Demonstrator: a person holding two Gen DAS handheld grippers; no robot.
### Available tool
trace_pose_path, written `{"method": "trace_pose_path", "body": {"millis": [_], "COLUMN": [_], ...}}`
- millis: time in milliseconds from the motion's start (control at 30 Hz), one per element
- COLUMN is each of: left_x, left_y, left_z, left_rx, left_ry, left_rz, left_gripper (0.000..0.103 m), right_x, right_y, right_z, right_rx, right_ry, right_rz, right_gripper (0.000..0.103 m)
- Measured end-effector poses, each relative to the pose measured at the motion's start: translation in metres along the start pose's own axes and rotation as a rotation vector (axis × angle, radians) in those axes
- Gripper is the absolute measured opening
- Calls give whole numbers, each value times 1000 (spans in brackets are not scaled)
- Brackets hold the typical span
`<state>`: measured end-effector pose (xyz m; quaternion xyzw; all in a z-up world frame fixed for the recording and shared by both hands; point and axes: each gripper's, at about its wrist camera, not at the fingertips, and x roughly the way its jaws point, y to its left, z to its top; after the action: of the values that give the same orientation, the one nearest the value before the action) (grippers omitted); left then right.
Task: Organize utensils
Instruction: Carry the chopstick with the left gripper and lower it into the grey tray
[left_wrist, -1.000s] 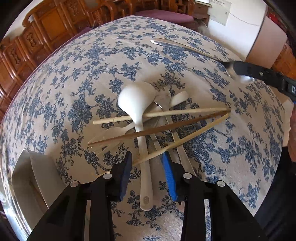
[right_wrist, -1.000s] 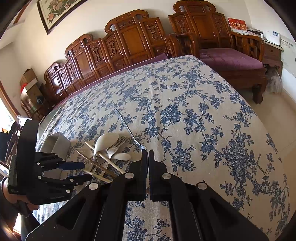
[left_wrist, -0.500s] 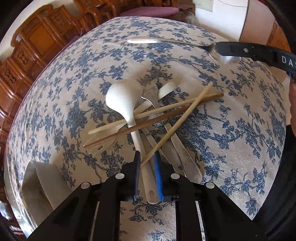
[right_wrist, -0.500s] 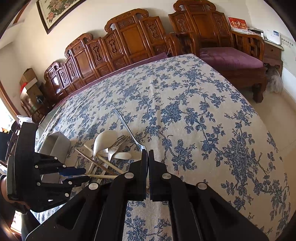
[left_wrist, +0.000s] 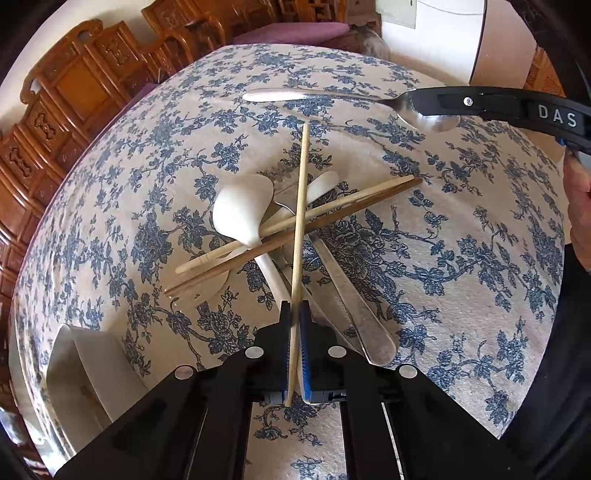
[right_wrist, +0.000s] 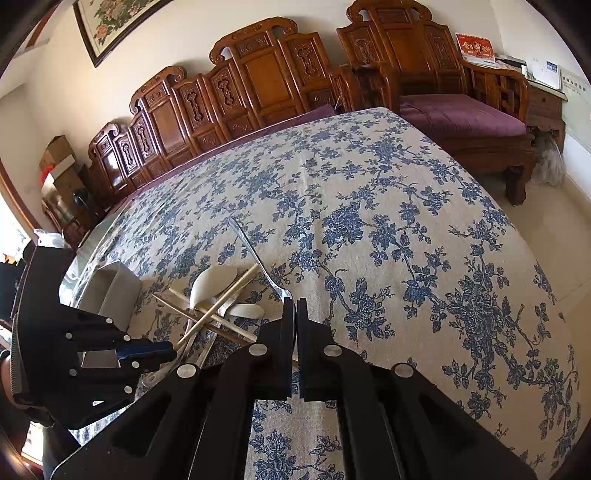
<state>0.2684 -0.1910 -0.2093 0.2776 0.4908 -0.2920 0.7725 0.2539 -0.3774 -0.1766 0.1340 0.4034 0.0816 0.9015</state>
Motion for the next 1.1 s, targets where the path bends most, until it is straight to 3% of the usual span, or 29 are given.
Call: {"method": "trace_pose_path", "body": {"millis": [233,667,1100], "left_x": [-15,-48,-91], "left_y": [3,31,91], "left_z": [-6,-27,-89], "left_rx": [-59,-270,-455], "left_ry": [-46,-141,-171], "left_rz": [-27,-19,55], "left_gripper": [4,4,4], "right_x": [0,0,3], "right_y": [0,15,70], "right_z": [0,1,-13], "right_rx": [-1,-22,-130], "right_ry": [1,0,8], "right_rz": [1,28,68], "right_gripper": [3,3,3]}}
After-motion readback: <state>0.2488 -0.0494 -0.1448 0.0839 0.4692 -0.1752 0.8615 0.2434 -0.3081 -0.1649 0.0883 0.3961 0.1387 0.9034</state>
